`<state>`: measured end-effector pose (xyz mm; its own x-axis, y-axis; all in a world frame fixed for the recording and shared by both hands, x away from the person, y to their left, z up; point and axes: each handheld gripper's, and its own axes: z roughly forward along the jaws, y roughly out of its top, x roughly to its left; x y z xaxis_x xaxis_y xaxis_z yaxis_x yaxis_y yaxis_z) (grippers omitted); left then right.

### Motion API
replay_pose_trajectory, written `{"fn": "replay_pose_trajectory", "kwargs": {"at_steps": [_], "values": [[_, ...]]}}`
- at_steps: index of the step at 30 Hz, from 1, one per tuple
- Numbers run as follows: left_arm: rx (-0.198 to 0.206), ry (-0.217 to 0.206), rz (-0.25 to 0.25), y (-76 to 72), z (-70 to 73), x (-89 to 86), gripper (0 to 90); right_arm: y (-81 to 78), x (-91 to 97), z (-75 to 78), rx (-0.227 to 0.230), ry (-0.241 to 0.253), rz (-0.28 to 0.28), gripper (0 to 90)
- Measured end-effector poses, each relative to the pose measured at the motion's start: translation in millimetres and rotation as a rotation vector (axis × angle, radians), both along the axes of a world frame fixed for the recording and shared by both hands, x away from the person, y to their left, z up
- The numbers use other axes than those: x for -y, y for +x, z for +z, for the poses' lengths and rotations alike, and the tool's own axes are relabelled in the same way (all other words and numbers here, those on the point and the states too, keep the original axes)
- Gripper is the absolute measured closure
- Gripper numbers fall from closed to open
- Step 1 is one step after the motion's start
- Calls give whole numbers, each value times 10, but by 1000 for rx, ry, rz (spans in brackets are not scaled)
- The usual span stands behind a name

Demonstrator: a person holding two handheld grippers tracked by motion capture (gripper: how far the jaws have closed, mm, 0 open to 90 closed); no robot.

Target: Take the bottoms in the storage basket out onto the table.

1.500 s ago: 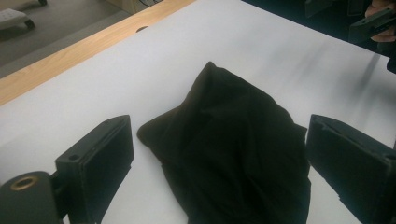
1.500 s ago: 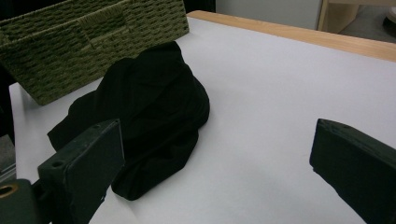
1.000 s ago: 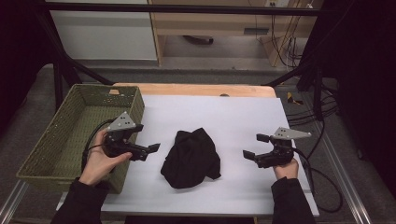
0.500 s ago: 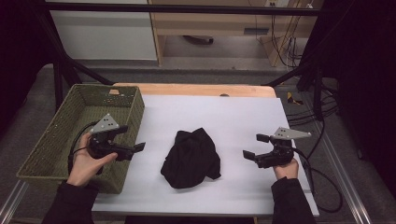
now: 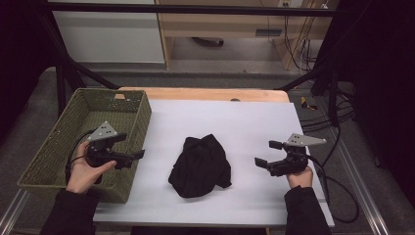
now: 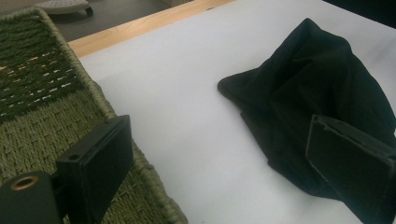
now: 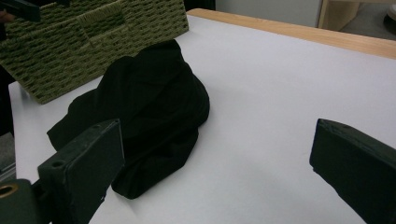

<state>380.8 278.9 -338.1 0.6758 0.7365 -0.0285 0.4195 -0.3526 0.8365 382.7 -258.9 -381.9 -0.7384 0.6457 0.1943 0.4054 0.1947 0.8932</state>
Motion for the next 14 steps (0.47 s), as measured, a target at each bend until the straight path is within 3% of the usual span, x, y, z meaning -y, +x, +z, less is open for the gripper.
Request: {"fn": "replay_pose_trajectory", "kwargs": {"at_steps": [14], "values": [[-1,3,-2,8,-40,-47,72,4,-2,-6,-2,-2,0,36]]}}
